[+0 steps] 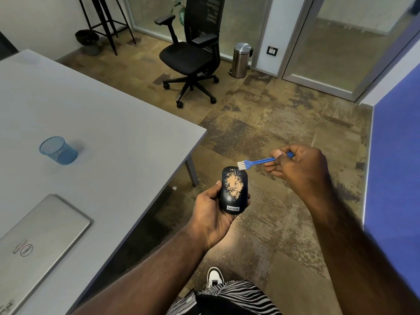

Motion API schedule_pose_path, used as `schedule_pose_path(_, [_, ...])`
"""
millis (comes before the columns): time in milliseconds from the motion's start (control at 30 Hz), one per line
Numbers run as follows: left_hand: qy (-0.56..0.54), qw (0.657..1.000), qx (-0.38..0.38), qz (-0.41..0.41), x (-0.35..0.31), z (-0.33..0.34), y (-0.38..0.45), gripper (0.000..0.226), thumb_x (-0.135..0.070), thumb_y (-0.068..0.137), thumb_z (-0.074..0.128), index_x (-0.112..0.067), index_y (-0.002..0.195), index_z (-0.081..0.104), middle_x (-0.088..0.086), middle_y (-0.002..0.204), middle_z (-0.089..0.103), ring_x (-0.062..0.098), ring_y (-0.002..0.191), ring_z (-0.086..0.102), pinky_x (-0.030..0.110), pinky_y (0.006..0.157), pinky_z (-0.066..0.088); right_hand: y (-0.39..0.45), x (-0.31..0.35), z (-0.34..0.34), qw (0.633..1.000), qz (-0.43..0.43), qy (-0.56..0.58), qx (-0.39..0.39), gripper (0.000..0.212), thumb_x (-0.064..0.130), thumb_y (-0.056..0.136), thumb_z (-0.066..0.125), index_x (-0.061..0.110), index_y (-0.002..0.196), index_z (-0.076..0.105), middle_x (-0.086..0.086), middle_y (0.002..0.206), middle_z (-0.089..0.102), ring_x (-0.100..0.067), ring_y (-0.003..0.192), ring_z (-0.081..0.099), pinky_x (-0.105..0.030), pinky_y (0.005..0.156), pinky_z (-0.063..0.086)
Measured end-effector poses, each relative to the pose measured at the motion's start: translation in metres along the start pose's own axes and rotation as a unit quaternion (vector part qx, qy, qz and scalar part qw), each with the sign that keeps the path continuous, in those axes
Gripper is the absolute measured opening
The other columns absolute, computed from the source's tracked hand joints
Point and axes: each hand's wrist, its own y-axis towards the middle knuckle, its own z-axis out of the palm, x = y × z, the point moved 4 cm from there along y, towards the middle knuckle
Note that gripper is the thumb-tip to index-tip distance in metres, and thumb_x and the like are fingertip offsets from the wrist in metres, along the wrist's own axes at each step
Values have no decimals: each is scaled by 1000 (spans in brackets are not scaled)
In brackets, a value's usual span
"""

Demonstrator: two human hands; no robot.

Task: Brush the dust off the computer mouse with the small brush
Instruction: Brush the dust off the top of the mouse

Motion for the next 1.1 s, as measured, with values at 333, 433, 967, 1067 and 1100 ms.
schedule_pose_path(333, [3,1000,1,-4,0,-1,1,45,-29,100,35,3,121,58,27,122,58,36,88,62,44,87,50,-4,1,2,1000,-1,-2,22,23,14,95,61,26,77,68,0,66,75,-10,63,75,-33,65,63])
schedule_pose_path(433, [-2,1000,-1,-8,0,-1,1,45,-29,100,35,3,123,56,27,123,57,36,88,62,45,88,50,-4,3,-5,1000,0,1,3,24,14,96,61,27,78,67,0,69,75,-9,64,75,-34,67,63])
schedule_pose_path(967, [-4,1000,-1,-3,-2,-1,4,49,-29,100,34,5,131,51,27,125,56,37,89,61,45,87,49,-7,2,-14,999,-31,-16,-12,11,13,95,62,15,91,73,-1,74,75,-13,70,76,-40,72,63])
schedule_pose_path(1067, [-14,1000,-1,0,-3,-2,6,48,-30,100,34,4,128,54,27,126,57,36,89,61,45,86,50,-16,6,-19,996,-31,63,50,19,9,95,61,20,84,71,-3,72,77,-16,69,77,-33,65,63])
schedule_pose_path(1100, [-19,1000,-3,1,-4,-2,6,47,-29,100,34,4,125,56,27,126,57,36,89,61,45,85,51,-21,8,-18,994,-41,65,79,20,7,94,61,21,83,71,-1,73,77,-17,69,77,-29,63,62])
